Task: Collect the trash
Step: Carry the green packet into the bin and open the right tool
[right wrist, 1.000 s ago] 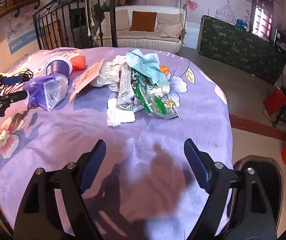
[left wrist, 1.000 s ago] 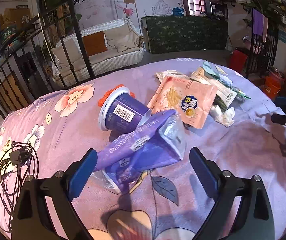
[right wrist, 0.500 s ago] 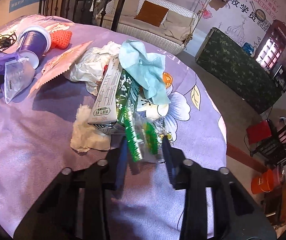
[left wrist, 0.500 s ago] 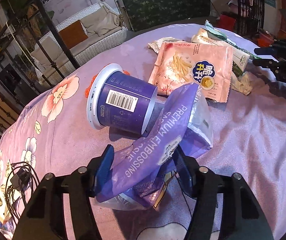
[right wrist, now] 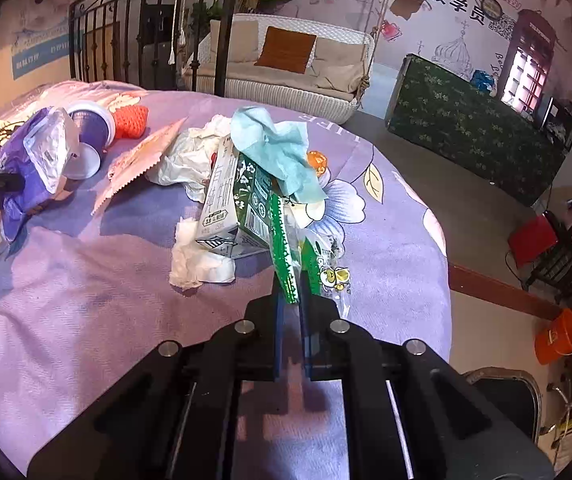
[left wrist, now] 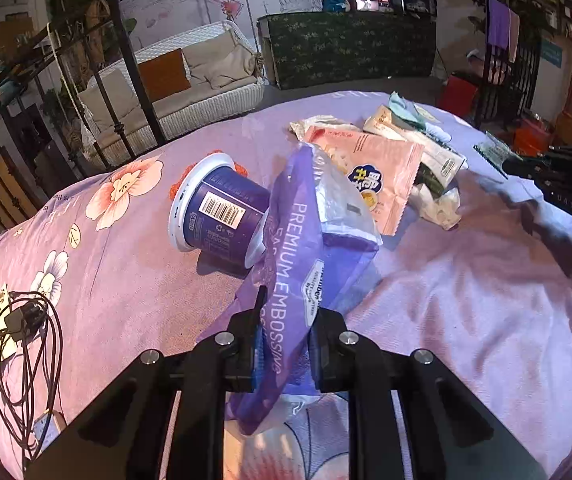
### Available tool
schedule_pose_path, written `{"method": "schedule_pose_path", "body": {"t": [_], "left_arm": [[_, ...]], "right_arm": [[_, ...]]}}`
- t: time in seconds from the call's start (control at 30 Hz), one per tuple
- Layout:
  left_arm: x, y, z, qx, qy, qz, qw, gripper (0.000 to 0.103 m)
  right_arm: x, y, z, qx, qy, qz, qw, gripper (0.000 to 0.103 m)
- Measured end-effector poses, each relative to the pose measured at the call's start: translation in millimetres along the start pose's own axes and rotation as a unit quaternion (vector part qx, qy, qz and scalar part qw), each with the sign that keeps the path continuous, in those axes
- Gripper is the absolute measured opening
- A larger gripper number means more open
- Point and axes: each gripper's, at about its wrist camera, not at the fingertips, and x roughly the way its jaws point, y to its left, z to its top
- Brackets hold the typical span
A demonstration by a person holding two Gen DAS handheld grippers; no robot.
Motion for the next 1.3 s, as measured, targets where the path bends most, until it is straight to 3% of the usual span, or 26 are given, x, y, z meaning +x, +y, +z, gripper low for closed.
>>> {"method": "schedule_pose_path", "body": {"t": [0.17,0.37,0.67,1.3], "left_arm": [[-25,-20,2,-0.014,-0.041,-0.004,0.9991,0.018],[-42,-49,2,-0.038,-0.069,-0.042,0.996,0.018],[-55,-102,0,-0.053,-0.098,-0.089,0.9897,0.018],[-60,-216,14,-0.02,-0.113,-0.197,0.9738,0.018]], "right_arm": [[-23,-12,-9,0.049,-0.015,0.028,0.998,0.008],[-51,-22,-27,0.084,-0.034,0.043,0.995,0.008],[-89,-40,-56,0.129,-0.055,0.036,0.989,0.008],[-147,-102,-138,0.21,-0.043,-0.045,0.976,0.008]]}}
